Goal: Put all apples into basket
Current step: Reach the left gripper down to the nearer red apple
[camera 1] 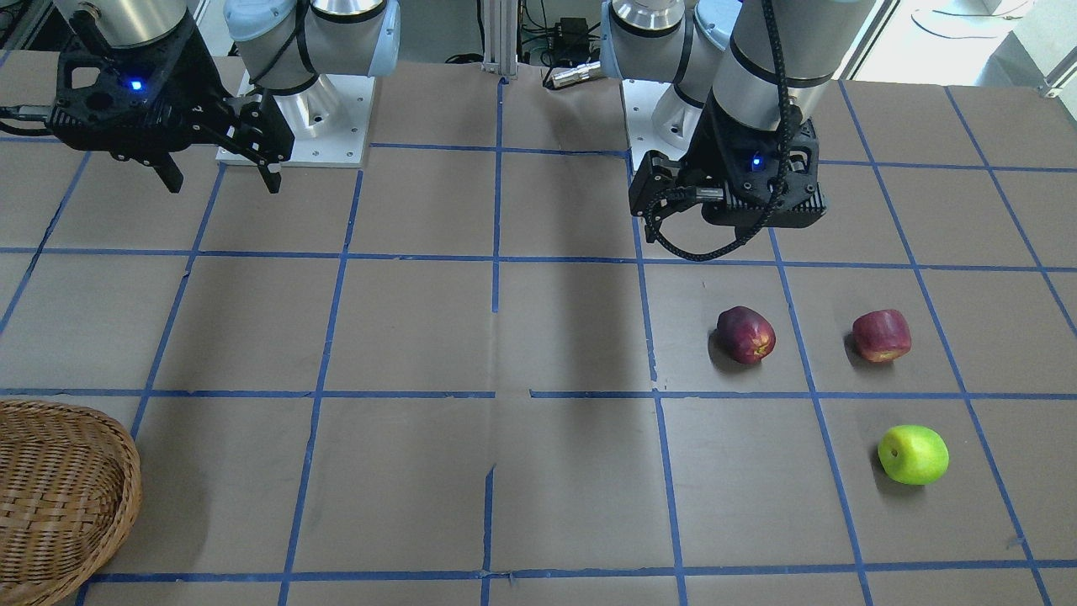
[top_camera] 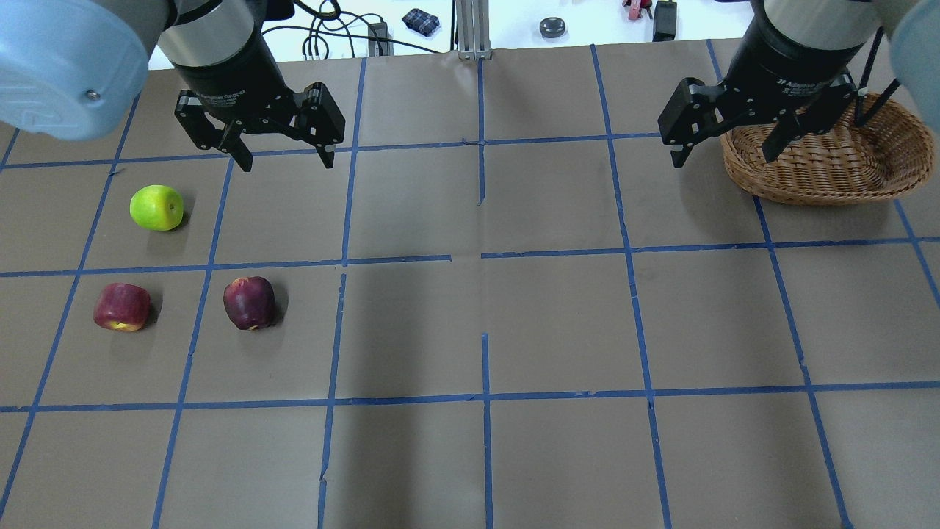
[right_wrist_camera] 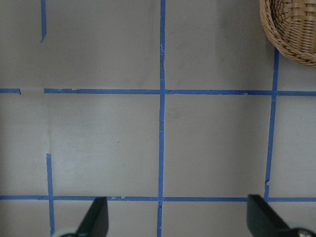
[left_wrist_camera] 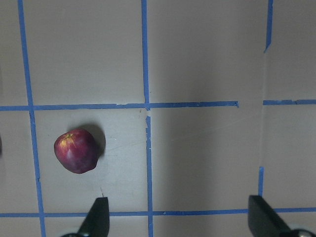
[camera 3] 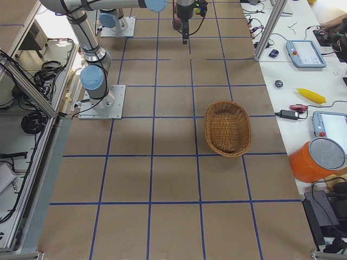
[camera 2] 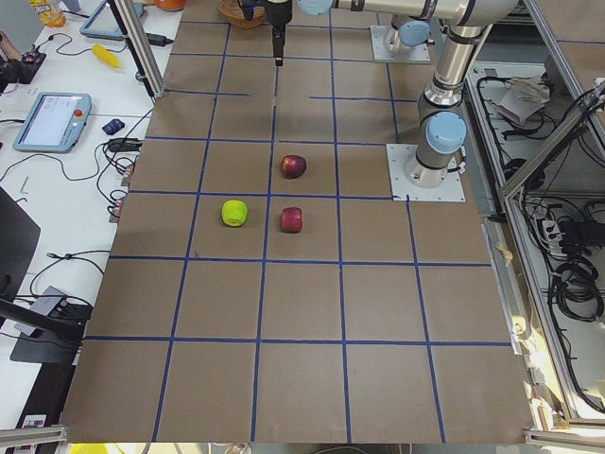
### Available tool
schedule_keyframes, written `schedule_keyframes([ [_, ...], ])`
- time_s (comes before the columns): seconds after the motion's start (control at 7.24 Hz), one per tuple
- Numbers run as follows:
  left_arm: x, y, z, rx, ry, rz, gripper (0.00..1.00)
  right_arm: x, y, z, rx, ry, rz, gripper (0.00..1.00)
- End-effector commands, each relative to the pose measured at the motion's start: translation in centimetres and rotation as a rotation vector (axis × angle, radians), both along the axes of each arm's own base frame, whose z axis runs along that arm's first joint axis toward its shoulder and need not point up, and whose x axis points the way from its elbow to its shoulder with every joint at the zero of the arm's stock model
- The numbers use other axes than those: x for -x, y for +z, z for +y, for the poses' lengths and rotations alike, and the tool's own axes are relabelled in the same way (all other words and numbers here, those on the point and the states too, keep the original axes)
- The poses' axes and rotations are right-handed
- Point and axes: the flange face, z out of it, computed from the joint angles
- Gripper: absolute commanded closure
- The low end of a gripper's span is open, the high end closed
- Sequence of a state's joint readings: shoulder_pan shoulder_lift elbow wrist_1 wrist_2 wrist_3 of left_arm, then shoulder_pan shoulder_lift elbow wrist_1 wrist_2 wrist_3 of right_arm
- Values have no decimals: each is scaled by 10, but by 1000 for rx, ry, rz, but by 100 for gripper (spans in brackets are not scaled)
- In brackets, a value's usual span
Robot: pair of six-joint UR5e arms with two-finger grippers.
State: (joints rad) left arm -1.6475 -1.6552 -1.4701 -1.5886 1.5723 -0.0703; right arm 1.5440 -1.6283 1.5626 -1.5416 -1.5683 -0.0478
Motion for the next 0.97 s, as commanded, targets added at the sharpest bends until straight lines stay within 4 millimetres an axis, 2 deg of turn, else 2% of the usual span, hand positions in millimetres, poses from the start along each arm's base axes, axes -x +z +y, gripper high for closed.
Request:
schedule_keyframes([
  [0.0, -4, 3, -3, 6, 6, 0, 0, 1, -1, 7, -1, 0, 4, 0],
  [0.28, -17, 2, 4, -3, 14, -8, 0, 1, -5, 11, -5, -1, 5, 0],
  [0.41, -34, -4, 6, -38, -19, -37, 0, 1, -5, 11, -5, -1, 5, 0],
  [0.55, -67, -22, 5, -78, 27, -94, 0, 1, -5, 11, -6, -4, 7, 0],
  [0.69, -106, -55, -1, -90, 100, -88, 0, 1, -6, 12, -12, 2, 8, 0],
  [0.83, -133, -97, 3, -87, 133, -65, 0, 1, -11, 14, -17, -1, 7, 0],
])
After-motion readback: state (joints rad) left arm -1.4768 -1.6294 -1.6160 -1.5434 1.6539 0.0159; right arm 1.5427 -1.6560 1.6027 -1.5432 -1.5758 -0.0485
